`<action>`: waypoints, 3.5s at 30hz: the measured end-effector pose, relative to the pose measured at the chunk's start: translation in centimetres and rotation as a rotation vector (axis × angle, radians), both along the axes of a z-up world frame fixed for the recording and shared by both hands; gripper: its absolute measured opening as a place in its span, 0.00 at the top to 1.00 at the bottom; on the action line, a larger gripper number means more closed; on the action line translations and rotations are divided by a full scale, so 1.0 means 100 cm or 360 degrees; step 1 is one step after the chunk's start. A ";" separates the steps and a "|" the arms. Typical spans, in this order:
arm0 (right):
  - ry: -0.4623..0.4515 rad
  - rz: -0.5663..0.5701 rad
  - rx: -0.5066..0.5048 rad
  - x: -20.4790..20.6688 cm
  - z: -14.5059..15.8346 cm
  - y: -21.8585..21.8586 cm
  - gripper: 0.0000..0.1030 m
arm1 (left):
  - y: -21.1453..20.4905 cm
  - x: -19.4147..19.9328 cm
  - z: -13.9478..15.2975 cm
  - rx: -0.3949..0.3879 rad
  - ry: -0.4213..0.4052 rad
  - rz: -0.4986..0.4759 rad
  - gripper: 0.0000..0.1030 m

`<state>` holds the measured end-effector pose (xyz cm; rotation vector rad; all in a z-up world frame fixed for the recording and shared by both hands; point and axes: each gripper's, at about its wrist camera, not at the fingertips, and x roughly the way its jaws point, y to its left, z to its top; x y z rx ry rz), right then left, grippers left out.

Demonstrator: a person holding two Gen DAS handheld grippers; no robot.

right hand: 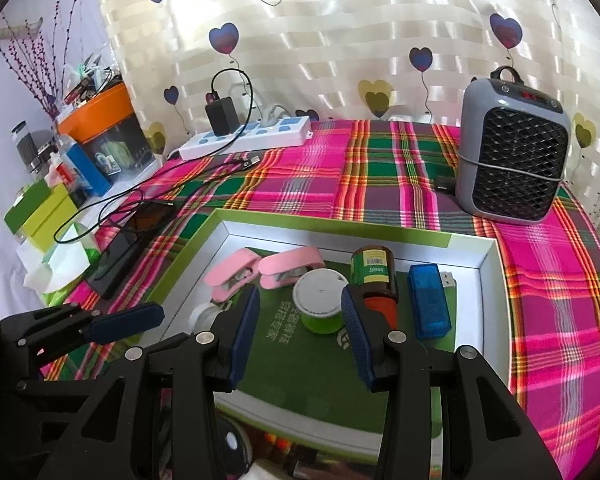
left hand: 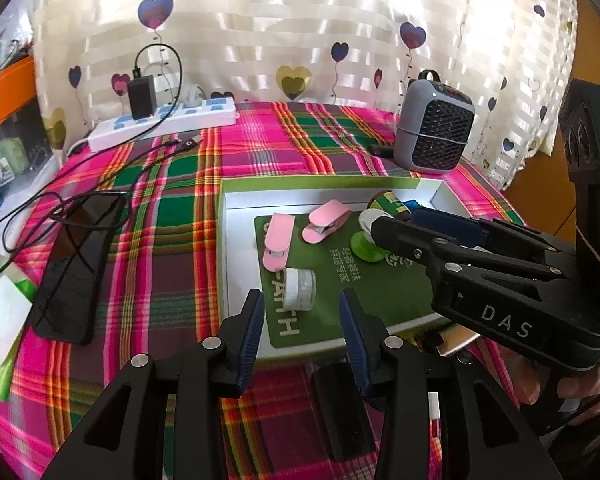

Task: Organize rigid objects
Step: 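Withdraw both open tools from the tray toward the remaining items, then close the right tool on the white charger plug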

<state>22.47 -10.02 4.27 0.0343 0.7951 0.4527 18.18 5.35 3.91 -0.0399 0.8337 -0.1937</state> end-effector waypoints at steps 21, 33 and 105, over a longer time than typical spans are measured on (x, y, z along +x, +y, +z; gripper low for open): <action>-0.0064 -0.0049 0.0035 -0.054 0.015 -0.006 0.57 | 0.008 -0.057 0.015 -0.0008 -0.0073 0.0018 0.63; -0.0017 -0.0159 0.0081 -0.080 0.008 -0.030 0.57 | 0.016 -0.079 0.006 -0.0065 -0.0045 0.0029 0.63; 0.0172 -0.0250 -0.0249 -0.102 -0.032 -0.029 0.66 | -0.012 -0.051 -0.031 -0.0039 0.0159 -0.0027 0.63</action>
